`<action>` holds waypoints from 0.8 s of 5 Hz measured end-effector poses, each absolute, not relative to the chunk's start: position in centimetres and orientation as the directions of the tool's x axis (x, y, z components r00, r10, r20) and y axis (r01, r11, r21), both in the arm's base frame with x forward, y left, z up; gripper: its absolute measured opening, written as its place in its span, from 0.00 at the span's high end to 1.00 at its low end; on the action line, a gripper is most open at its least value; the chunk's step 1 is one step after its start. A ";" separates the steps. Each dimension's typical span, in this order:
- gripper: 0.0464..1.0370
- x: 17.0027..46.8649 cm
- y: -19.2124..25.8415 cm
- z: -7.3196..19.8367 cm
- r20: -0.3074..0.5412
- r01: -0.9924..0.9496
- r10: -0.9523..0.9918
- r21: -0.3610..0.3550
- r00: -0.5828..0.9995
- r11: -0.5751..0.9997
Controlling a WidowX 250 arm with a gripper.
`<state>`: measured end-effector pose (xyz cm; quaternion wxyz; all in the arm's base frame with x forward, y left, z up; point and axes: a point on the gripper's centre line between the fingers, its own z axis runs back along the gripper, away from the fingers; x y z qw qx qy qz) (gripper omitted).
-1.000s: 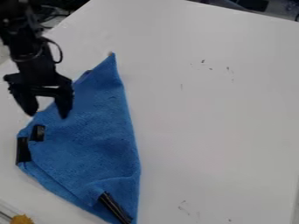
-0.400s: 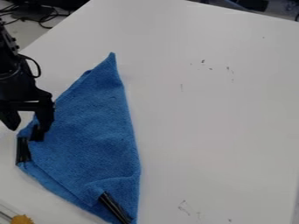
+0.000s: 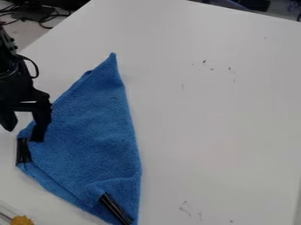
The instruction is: Robot unfolded cloth from bottom left to top right
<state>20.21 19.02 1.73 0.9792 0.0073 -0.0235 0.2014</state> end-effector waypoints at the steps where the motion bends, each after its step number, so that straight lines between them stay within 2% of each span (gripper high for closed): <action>1: 0.06 20.8 18.5 1.8 0.025 -0.369 0.368 0.017 0.929 0.929; 3: 0.25 21.1 18.1 1.6 0.008 -0.361 0.361 0.013 0.933 0.932; 4: 0.30 21.3 18.0 1.2 0.013 -0.360 0.360 0.000 0.933 0.933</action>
